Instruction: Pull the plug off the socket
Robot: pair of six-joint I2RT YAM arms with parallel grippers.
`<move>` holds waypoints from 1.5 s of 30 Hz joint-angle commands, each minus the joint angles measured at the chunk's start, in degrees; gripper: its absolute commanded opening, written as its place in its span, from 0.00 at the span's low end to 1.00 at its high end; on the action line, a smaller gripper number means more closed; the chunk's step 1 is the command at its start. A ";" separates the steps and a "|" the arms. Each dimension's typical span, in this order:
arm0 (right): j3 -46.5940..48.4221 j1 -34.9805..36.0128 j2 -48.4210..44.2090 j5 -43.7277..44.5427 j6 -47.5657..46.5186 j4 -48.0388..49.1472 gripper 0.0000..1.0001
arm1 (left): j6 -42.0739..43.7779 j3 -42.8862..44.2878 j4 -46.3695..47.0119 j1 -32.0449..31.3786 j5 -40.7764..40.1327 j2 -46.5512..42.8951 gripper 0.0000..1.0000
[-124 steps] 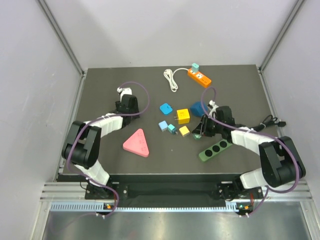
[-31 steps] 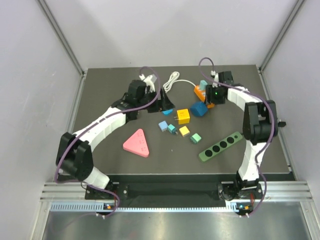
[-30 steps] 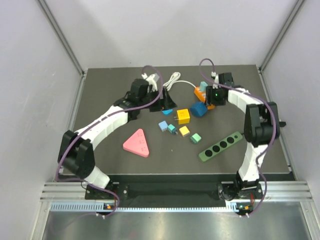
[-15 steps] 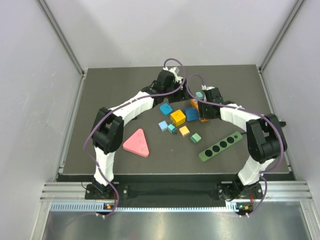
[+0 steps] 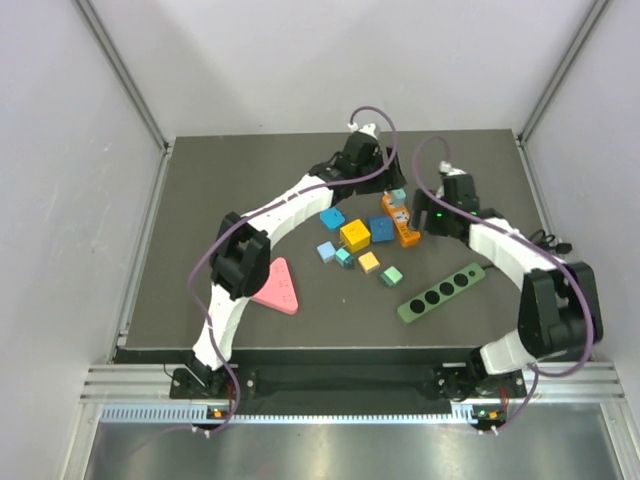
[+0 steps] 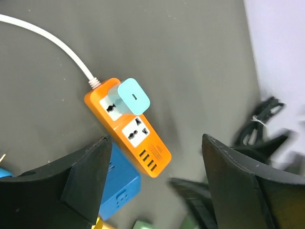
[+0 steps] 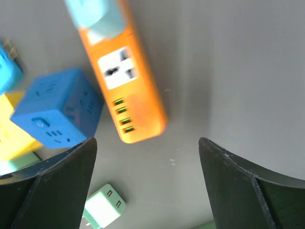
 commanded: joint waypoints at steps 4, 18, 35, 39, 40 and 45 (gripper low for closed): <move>-7.75 -10.74 -12.47 -4.95 10.10 1.80 0.86 | 3.80 11.18 -8.02 -5.09 -15.30 6.20 0.81; -15.58 -12.59 -20.66 -5.83 10.63 -0.23 0.87 | 2.13 20.24 -8.65 -8.70 -28.85 16.31 0.86; -16.37 -12.68 -20.76 -7.59 9.23 0.92 0.88 | 2.48 22.09 -3.03 -8.44 -28.16 20.36 0.55; -16.29 -12.68 -19.44 -8.03 9.23 1.71 0.87 | 3.10 22.10 -2.15 -8.44 -26.84 20.36 0.45; -15.94 -12.68 -19.00 -8.55 9.23 1.80 0.87 | 3.27 22.10 -1.62 -8.35 -26.40 20.45 0.40; -14.00 -12.77 -16.37 -11.54 9.05 1.80 0.89 | 3.36 22.10 -1.44 -7.91 -22.71 20.01 0.21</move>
